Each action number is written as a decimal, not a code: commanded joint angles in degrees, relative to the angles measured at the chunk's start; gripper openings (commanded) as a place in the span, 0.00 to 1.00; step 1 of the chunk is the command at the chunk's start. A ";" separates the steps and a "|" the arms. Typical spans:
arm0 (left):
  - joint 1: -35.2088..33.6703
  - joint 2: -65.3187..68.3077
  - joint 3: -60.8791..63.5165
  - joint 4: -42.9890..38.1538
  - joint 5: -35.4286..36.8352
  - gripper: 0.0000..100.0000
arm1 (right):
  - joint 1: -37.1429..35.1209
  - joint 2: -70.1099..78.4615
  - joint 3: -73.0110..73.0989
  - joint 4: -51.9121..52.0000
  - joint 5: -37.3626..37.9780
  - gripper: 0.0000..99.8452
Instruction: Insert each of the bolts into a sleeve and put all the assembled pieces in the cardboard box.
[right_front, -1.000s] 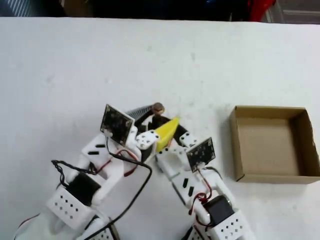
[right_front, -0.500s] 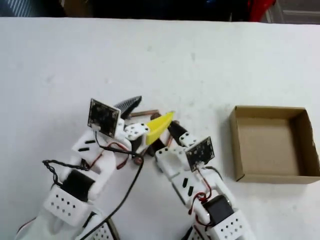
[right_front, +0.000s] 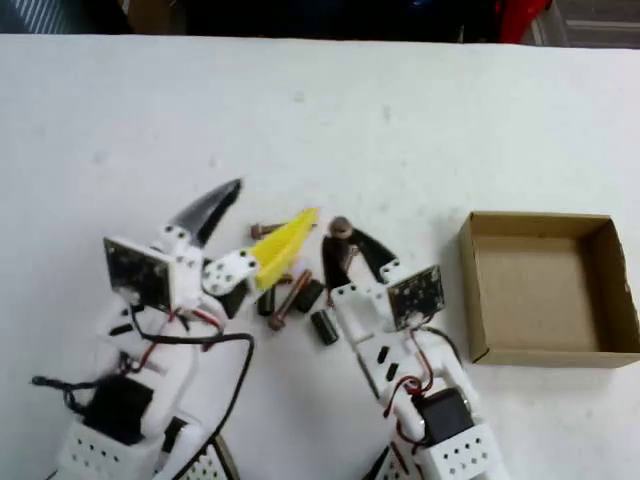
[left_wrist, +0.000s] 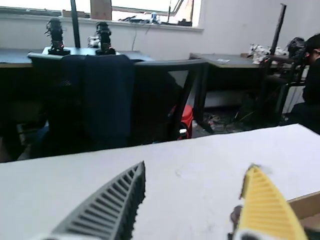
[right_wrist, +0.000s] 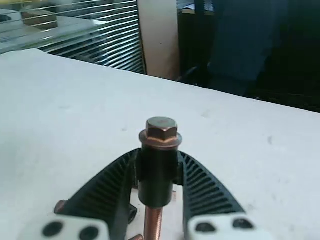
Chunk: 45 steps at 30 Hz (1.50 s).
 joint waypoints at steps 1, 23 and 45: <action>-7.08 -5.58 -3.52 8.62 -0.26 0.16 | 4.00 -0.92 -5.54 6.90 0.00 0.02; -9.54 -9.01 -3.43 32.00 -0.09 0.02 | 26.86 18.77 -48.79 40.84 5.80 0.02; -19.56 -9.01 10.02 28.75 -0.26 0.02 | 50.86 68.62 -52.75 20.44 21.10 0.02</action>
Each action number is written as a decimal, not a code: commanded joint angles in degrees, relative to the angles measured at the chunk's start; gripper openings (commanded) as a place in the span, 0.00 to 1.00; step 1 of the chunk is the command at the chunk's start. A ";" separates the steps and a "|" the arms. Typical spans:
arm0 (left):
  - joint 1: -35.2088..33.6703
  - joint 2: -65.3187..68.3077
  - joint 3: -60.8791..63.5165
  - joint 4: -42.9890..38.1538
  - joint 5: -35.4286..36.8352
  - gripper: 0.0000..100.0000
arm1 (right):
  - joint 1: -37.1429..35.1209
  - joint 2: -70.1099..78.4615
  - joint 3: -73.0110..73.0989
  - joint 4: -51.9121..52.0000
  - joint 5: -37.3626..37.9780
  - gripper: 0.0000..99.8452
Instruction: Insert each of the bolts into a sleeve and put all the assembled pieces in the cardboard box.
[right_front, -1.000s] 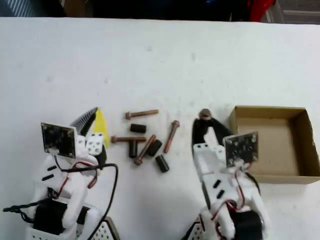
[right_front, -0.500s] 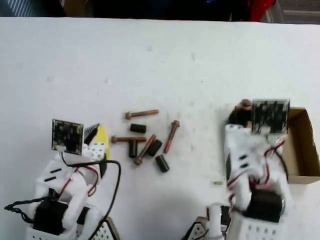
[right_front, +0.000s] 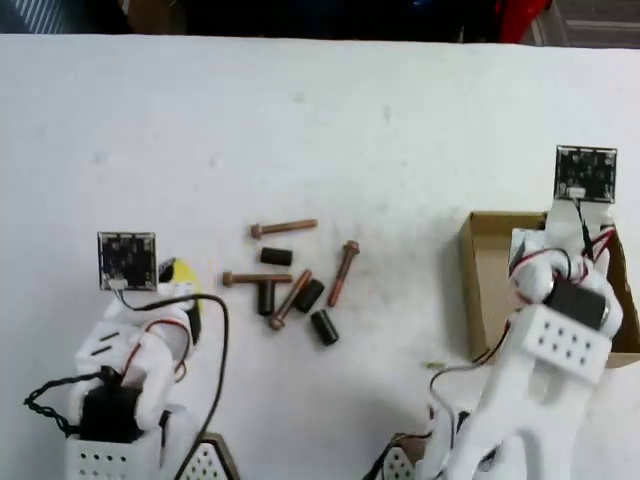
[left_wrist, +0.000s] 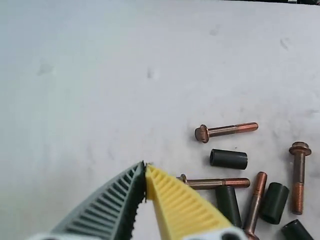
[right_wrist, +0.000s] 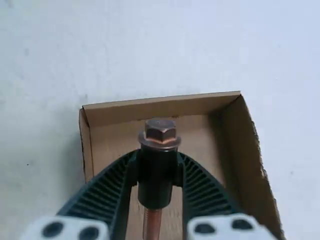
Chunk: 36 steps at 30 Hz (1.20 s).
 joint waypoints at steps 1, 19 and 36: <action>-0.66 -0.57 0.44 -1.93 -0.26 0.02 | 0.66 7.52 -1.85 -5.85 0.97 0.02; -0.66 -0.57 0.88 -1.49 -0.35 0.02 | -6.73 27.12 -2.20 -8.48 5.98 0.08; -0.66 -0.66 2.73 -1.93 -0.35 0.02 | -8.84 18.07 -6.77 -1.54 5.63 0.20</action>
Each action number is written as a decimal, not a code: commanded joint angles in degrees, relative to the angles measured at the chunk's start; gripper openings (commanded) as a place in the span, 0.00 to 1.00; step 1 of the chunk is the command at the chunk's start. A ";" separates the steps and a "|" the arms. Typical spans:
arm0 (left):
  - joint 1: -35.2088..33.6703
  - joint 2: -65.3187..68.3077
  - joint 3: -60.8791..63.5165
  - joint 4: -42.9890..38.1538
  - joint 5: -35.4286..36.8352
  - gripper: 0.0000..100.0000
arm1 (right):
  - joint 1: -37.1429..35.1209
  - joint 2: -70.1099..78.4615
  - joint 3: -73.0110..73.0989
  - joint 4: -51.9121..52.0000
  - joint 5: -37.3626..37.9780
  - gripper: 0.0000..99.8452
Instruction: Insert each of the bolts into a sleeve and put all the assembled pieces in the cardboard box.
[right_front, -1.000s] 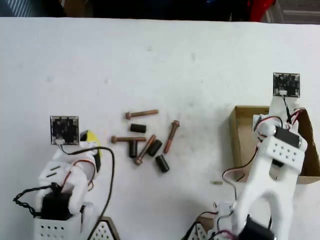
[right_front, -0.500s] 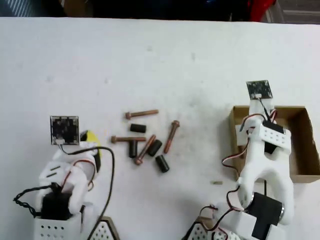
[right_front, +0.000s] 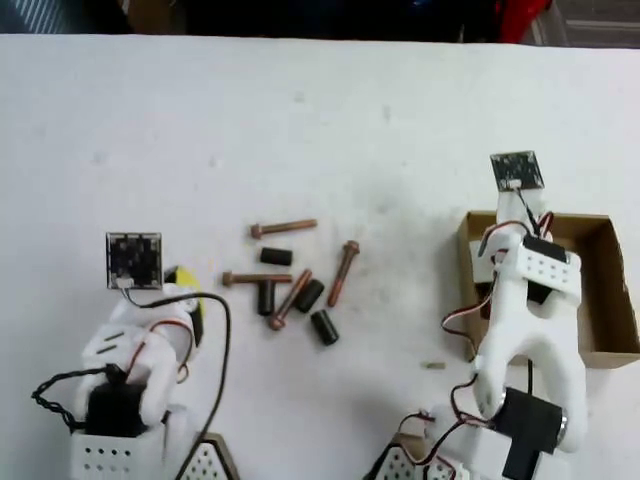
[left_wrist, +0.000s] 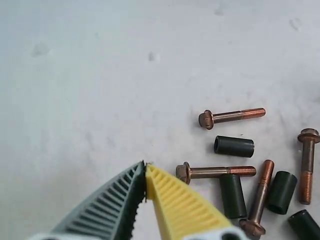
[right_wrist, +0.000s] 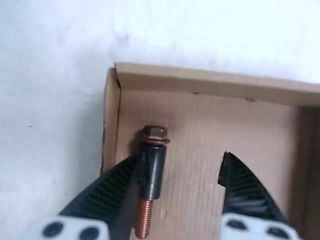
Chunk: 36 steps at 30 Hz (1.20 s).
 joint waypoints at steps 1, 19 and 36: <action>-0.31 -0.48 -0.53 -1.76 -0.35 0.02 | -3.12 -8.84 -4.57 6.37 -1.23 0.20; -4.70 -9.01 -0.35 3.25 -0.44 0.02 | -39.16 -34.86 -5.54 36.00 -12.48 0.21; -13.41 -8.92 -0.26 3.25 -0.26 0.02 | -54.55 -23.34 5.54 27.65 -20.22 0.21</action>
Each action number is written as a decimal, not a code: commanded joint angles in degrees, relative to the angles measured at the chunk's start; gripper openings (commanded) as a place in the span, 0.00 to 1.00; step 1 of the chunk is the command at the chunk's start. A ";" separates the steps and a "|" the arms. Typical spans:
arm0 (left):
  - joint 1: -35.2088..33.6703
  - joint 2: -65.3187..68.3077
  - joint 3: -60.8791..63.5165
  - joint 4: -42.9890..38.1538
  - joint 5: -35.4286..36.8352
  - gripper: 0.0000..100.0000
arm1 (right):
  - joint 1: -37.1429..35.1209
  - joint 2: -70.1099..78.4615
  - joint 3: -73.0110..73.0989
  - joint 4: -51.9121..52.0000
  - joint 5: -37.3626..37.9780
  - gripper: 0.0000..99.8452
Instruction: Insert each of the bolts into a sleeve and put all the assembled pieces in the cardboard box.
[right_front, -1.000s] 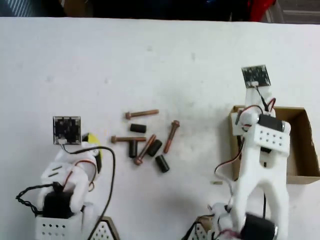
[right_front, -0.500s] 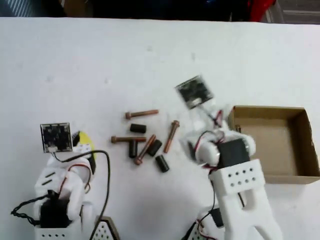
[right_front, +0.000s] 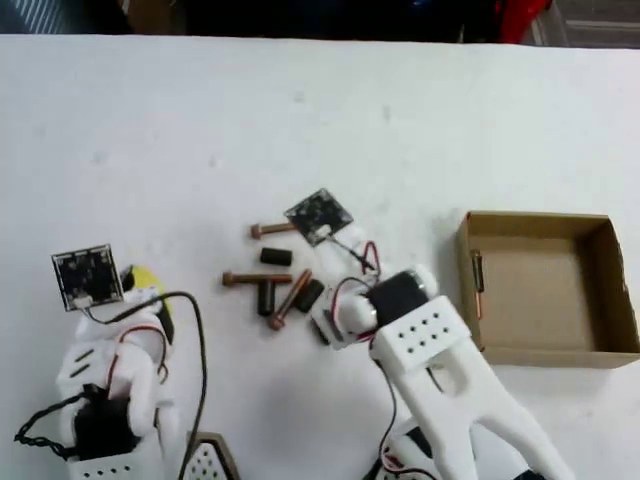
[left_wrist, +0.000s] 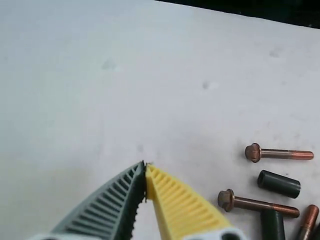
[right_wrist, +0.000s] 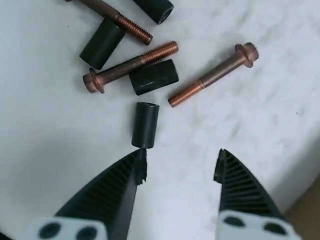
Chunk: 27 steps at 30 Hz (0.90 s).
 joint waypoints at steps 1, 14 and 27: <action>-1.01 -0.04 -0.44 0.26 -0.26 0.02 | -3.56 0.57 0.88 -1.19 -0.79 0.21; -1.10 -0.04 -0.35 0.26 -0.26 0.02 | -6.64 9.27 3.52 -9.63 -0.88 0.21; -1.10 -0.04 -0.35 0.26 -0.26 0.02 | -6.73 21.58 4.66 -19.38 -0.88 0.20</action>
